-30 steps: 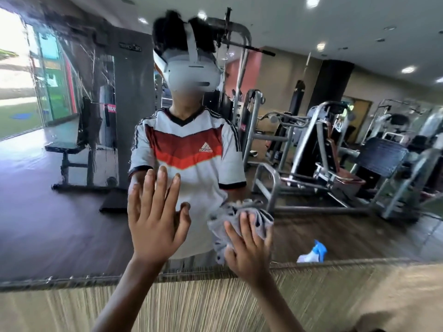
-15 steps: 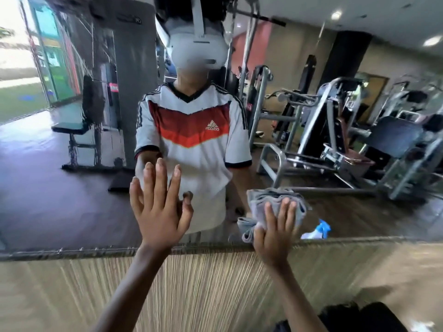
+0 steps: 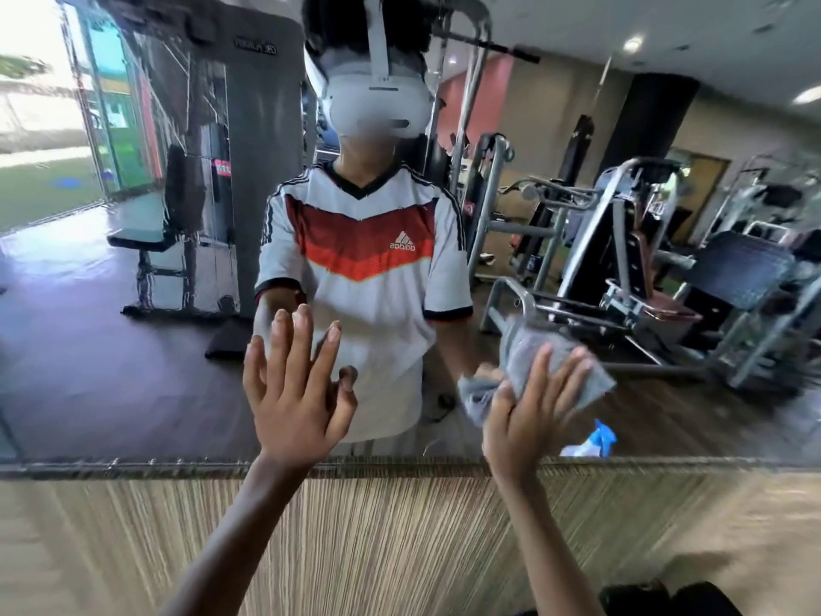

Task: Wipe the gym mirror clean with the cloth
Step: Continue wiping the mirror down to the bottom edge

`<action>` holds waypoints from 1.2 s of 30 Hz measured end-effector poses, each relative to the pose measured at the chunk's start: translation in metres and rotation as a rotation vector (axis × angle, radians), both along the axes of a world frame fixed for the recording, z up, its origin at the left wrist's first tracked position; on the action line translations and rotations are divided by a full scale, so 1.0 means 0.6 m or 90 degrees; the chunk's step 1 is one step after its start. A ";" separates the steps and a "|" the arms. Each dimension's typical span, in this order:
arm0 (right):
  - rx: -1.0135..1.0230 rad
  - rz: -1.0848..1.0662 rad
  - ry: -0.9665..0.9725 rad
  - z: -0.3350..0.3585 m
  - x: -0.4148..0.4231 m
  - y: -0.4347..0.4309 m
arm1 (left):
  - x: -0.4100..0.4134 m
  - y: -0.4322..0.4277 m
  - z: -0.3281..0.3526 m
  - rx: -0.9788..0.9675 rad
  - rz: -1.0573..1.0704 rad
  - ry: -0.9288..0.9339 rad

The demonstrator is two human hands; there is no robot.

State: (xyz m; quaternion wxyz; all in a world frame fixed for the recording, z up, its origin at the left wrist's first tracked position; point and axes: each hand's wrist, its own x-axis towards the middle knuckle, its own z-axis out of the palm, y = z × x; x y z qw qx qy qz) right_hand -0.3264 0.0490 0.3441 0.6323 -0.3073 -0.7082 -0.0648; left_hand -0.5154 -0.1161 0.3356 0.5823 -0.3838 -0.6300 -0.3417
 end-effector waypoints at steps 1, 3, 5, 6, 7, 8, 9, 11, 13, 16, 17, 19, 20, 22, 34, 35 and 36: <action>-0.018 -0.007 0.043 0.038 -0.009 0.000 | 0.001 0.000 -0.001 0.002 -0.001 -0.005; -0.015 0.009 0.080 0.099 -0.043 -0.018 | 0.004 0.001 -0.002 0.009 -0.010 -0.013; 0.038 0.029 0.033 0.111 -0.072 -0.044 | 0.006 -0.001 0.001 0.016 -0.018 -0.020; 0.079 0.043 -0.015 0.096 -0.079 -0.054 | 0.006 -0.002 0.004 0.018 -0.025 -0.022; 0.124 0.054 -0.079 0.067 -0.078 -0.057 | 0.006 -0.003 0.006 0.018 -0.034 -0.025; 0.175 0.057 -0.144 0.032 -0.070 -0.053 | 0.007 -0.005 0.008 0.015 -0.043 -0.027; 0.217 0.050 -0.195 -0.002 -0.054 -0.042 | 0.008 -0.008 0.008 0.007 -0.048 -0.028; 0.235 0.032 -0.219 -0.037 -0.016 -0.011 | 0.010 -0.013 0.009 -0.021 -0.046 -0.040; 0.172 0.018 -0.145 -0.007 0.003 0.010 | 0.011 -0.016 0.018 -0.044 -0.027 -0.056; 0.075 -0.008 0.021 0.125 -0.022 0.006 | 0.013 -0.011 0.072 -0.056 -0.016 -0.053; 0.067 -0.003 0.043 0.167 -0.036 -0.004 | 0.015 -0.008 0.098 -0.053 -0.026 -0.053; 0.087 -0.001 0.026 0.212 -0.065 -0.030 | 0.016 -0.002 0.148 -0.039 -0.037 -0.060; 0.115 0.000 -0.011 0.211 -0.075 -0.043 | 0.014 -0.001 0.167 -0.034 -0.038 -0.068; 0.191 0.014 -0.120 0.170 -0.080 -0.056 | 0.010 -0.003 0.185 -0.037 -0.038 -0.081; 0.129 -0.026 0.042 0.322 -0.069 -0.027 | -0.017 -0.031 0.281 -0.096 0.025 0.016; 0.166 -0.017 0.010 0.327 -0.083 -0.041 | -0.016 -0.028 0.297 -0.096 0.030 0.019; 0.210 -0.009 -0.035 0.319 -0.091 -0.052 | -0.016 -0.026 0.309 -0.093 0.037 0.019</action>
